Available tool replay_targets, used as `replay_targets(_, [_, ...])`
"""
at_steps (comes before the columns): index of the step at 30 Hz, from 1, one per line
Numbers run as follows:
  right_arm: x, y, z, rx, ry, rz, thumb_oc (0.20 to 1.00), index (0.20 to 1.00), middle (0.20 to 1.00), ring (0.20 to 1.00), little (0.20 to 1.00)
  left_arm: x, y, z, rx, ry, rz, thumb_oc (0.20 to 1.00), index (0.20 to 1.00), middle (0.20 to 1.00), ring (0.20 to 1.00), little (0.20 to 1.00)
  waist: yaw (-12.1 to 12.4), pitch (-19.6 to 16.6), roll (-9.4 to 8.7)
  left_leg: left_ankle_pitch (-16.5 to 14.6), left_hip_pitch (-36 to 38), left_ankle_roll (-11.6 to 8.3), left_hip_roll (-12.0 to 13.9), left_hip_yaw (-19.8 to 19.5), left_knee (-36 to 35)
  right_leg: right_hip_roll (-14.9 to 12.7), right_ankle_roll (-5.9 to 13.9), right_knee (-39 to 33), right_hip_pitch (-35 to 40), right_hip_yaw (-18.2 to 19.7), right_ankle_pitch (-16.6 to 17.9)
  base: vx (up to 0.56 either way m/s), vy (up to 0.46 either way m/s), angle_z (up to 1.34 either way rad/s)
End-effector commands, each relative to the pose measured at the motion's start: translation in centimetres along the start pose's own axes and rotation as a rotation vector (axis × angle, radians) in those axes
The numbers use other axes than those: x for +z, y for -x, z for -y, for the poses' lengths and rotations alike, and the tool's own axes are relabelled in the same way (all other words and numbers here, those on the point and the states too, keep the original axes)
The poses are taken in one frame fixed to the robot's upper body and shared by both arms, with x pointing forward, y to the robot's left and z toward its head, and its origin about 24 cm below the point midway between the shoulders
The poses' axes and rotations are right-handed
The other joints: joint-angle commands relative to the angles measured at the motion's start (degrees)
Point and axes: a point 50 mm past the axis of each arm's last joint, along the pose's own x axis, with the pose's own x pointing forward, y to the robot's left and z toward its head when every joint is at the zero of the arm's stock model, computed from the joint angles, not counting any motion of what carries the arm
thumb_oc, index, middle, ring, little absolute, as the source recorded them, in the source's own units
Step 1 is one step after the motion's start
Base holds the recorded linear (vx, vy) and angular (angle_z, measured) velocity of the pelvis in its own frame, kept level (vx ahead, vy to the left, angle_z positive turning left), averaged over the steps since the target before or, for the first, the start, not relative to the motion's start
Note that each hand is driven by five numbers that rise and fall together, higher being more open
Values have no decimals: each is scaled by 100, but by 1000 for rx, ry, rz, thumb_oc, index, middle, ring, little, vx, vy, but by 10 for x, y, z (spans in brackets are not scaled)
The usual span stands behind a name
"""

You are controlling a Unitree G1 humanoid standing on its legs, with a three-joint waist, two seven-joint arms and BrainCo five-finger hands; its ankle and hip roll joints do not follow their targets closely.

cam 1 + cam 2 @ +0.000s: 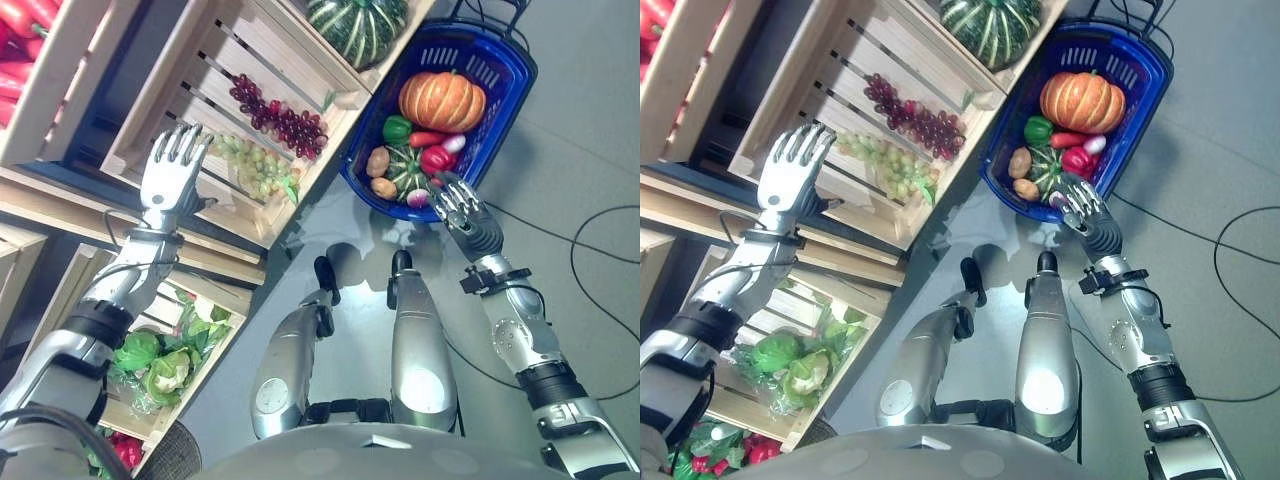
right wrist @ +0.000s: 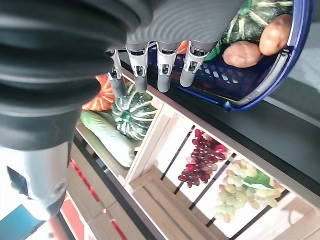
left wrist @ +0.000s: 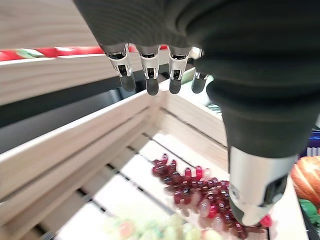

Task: Pick up fruits and vegetables into the basket

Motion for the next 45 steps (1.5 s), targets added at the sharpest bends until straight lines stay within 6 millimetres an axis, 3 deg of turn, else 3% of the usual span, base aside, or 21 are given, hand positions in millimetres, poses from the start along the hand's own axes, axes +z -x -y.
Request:
replay_targets(1, [27,-7,-15,91,11,130,1000,1000,1000,1000,1000,-15,-9,-16,66,-102,-50,1000,1000,1000,1000,1000,-166,-74,85,-817,-405,62,-187,128,942,257,111,-263,-92,5,81,-16,55,-17])
replay_targets(9, [60,-24,-37,213,70,233,1000,1000,1000,1000,1000,-32,-31,-22,73,-156,-204,1000,1000,1000,1000,1000,-338,-74,58,-793,-1669,57,-15,352,1466,399,137,276,-1452,358,163,-13,30,-9])
replay_targets(10, [59,-23,-37,212,69,230,1000,1000,1000,1000,1000,-32,-30,-20,61,-157,-211,1000,1000,1000,1000,1000,-352,-74,53,-954,-1613,17,-22,310,1545,407,174,360,-1396,393,-6,64,43,-6])
replay_targets(20, [86,-28,-43,270,93,312,1000,1000,1000,1000,1000,-55,-30,-9,-55,-208,-410,1000,1000,1000,1000,1000,-537,-74,105,-958,-2409,-59,151,489,1913,434,240,775,-2317,646,24,9,62,-9])
replay_targets(27, [100,-31,-45,281,104,368,1000,1000,1000,1000,1000,-64,-23,-3,-96,-266,-493,1000,1000,1000,1000,1000,-593,-74,124,-979,-2745,-102,184,539,2052,442,269,882,-2695,743,69,18,57,-4])
replay_targets(36, [111,-34,-46,292,141,409,1000,1000,1000,1000,1000,-76,-27,-14,-41,-351,-541,1000,1000,1000,1000,1000,-647,-74,90,-1136,-3226,-109,222,558,2468,468,290,1126,-3158,859,111,33,42,-3])
replay_targets(45, [119,-39,-49,307,162,424,1000,1000,1000,1000,1000,-82,-30,-16,-123,-460,-566,1000,1000,1000,1000,1000,-653,-74,78,-1218,-3502,-106,242,562,2669,480,316,1272,-3434,900,134,20,30,-4])
